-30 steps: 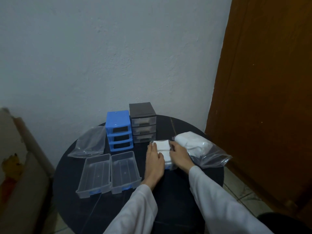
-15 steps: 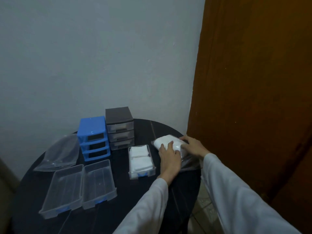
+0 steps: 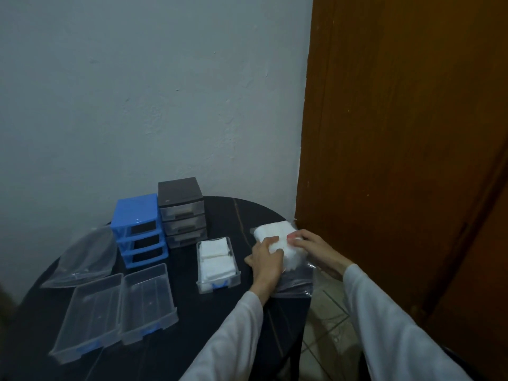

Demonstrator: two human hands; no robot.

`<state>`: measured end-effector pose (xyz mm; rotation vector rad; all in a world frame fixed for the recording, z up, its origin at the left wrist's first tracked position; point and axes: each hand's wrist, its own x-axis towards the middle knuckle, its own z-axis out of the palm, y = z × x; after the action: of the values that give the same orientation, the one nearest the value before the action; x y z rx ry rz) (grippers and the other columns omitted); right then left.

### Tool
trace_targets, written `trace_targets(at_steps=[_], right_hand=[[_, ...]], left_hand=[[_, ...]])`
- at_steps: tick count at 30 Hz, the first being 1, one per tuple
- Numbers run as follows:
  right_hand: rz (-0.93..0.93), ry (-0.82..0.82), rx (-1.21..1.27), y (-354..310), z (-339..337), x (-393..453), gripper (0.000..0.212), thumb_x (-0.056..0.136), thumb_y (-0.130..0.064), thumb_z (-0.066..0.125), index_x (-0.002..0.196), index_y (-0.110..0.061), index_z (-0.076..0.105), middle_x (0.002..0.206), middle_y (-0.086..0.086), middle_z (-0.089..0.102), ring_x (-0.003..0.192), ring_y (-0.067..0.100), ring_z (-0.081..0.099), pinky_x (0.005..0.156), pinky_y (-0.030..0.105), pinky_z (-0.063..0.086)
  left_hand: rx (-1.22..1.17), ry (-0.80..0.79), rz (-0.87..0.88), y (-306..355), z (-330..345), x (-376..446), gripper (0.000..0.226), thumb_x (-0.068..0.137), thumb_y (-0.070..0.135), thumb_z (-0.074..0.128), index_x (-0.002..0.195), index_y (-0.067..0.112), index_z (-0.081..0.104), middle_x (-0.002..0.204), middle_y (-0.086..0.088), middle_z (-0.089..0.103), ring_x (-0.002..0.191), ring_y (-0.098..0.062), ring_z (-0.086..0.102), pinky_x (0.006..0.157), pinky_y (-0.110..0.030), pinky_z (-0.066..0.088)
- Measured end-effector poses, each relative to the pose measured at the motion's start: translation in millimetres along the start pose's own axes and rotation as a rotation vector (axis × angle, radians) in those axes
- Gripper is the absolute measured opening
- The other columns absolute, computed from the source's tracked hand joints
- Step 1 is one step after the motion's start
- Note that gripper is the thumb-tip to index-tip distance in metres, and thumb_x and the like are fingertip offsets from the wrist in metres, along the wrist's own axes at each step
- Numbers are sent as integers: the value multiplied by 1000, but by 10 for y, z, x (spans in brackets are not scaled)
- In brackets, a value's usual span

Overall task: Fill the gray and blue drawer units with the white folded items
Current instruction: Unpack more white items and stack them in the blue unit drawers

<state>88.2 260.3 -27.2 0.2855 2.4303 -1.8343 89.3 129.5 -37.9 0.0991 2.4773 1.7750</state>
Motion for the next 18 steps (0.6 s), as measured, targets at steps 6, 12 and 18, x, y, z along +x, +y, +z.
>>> trace_targets(at_steps=[6,12,18], right_hand=[[-189,-5,327,-57,-139,-185,23,93,0,46,99,-14,63,125,17,52,96,27,62,65,26,57],[-295,-12,320,-191,-229,-286,27,91,-2,50,103,-19,68,126,12,54,109,26,59,81,32,55],[-356,101,232,-254,-208,-360,16,89,-12,58,97,-18,70,112,5,65,112,25,58,100,47,45]], left_hand=[[-282,-71,154,138,-75,-21,23,89,11,56,98,32,61,132,-8,41,113,-28,52,89,-45,54],[-451,-269,183,298,-192,-65,23,91,-1,50,95,17,64,121,-14,53,97,-26,61,70,-31,58],[-463,-232,215,400,-276,-119,15,91,11,55,101,13,66,112,-7,59,98,-20,61,68,-22,54]])
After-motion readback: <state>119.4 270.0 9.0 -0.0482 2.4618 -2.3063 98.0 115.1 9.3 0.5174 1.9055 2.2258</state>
